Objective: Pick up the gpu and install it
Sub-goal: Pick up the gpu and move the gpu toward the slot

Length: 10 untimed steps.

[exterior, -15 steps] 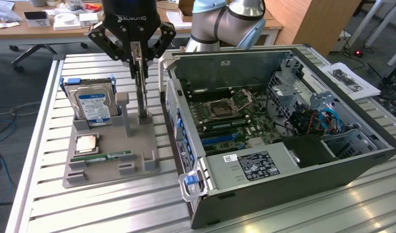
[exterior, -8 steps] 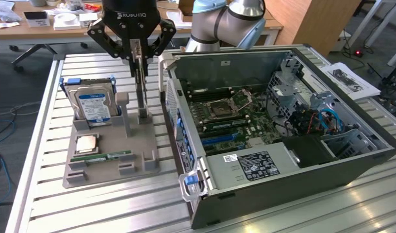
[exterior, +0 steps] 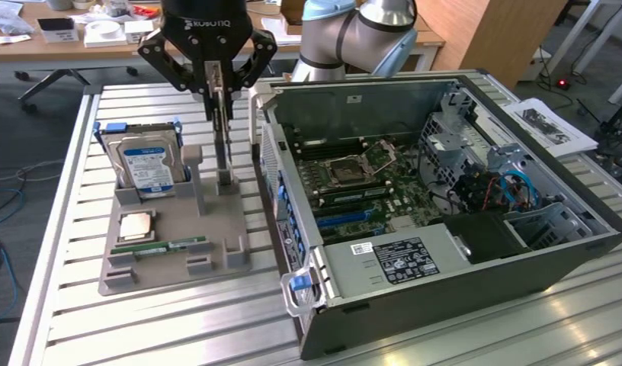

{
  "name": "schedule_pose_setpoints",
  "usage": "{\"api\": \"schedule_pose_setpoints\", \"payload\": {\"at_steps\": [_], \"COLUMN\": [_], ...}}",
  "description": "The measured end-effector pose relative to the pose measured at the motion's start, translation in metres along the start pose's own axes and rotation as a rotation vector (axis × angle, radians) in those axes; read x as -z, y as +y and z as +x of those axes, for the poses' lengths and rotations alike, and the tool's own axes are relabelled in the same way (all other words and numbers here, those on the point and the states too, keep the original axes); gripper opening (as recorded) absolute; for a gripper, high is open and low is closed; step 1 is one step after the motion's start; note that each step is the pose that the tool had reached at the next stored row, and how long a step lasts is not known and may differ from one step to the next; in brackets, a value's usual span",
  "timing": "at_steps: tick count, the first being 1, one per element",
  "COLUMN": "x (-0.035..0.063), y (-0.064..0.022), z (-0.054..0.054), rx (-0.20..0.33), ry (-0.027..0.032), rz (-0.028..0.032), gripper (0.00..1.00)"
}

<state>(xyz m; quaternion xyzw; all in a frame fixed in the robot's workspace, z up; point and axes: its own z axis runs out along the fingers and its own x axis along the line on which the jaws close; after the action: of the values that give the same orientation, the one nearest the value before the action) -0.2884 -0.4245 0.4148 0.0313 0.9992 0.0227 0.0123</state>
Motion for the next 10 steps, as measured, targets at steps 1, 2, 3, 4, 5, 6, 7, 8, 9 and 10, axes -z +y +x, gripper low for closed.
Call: {"api": "schedule_pose_setpoints", "payload": {"at_steps": [1, 2, 3, 4, 5, 6, 7, 8, 9, 10], "x": [0.0, -0.0001, -0.0001, -0.0001, -0.0002, -0.0002, -0.0003, -0.0003, -0.0003, -0.0003], "y": [0.0001, 0.0001, 0.0002, 0.0002, 0.0003, 0.0004, 0.0004, 0.0005, 0.0006, 0.0007], "z": [-0.001, -0.001, -0.002, -0.003, -0.004, -0.006, -0.007, -0.008, -0.009, -0.011], "rx": [0.0, 0.0, 0.0, 0.0, 0.0, 0.0, 0.0, 0.0, 0.0, 0.0], "ry": [0.0, 0.0, 0.0, 0.0, -0.0001, -0.0001, -0.0001, -0.0001, 0.0, 0.0], "rz": [0.0, 0.0, 0.0, 0.0, -0.0001, -0.0001, -0.0001, -0.0001, -0.0001, 0.0], "gripper": [0.27, 0.27, 0.27, 0.27, 0.27, 0.27, 0.27, 0.27, 0.27, 0.27]}}
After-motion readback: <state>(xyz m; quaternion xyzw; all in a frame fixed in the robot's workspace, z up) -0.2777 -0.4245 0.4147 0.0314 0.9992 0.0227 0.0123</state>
